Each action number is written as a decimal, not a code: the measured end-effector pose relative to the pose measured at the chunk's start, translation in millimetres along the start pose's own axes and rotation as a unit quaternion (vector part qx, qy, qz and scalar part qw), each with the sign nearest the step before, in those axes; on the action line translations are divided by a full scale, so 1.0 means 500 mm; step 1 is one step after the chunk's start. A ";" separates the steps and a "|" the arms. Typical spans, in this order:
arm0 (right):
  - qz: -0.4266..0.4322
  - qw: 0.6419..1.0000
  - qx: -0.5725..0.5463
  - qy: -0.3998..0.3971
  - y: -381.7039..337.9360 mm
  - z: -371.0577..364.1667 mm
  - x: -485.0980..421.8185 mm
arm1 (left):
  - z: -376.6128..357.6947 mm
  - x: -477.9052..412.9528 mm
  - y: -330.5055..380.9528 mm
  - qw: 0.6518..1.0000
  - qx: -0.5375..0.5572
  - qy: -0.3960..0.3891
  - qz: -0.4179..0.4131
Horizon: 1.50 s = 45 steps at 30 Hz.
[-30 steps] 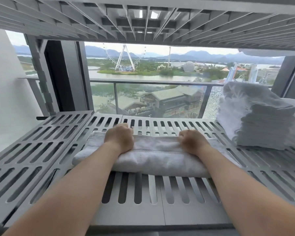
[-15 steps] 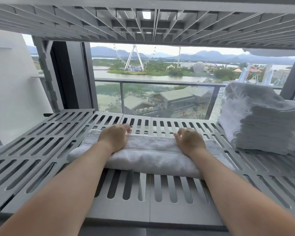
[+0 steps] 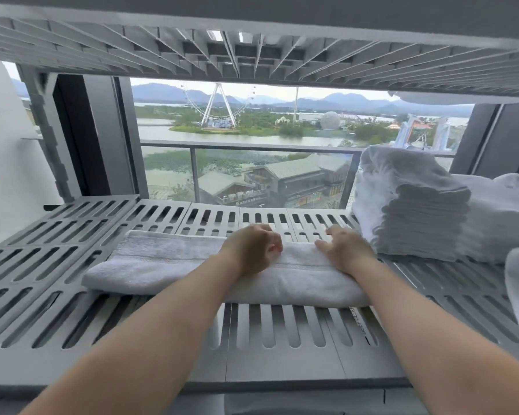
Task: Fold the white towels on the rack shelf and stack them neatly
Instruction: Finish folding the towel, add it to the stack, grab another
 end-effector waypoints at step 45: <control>-0.031 0.955 -0.295 0.015 0.042 -0.009 0.015 | -0.100 -0.049 0.107 0.991 -0.021 0.093 0.091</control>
Point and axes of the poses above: each hand's wrist, its own x-axis away from the middle knuckle, its own z-axis out of the back of the hand, y = z × x, the point moved 2 cm from there along -x, towards the middle knuckle, and after that the axes turned 12 degrees about z, right-handed, at the moved point
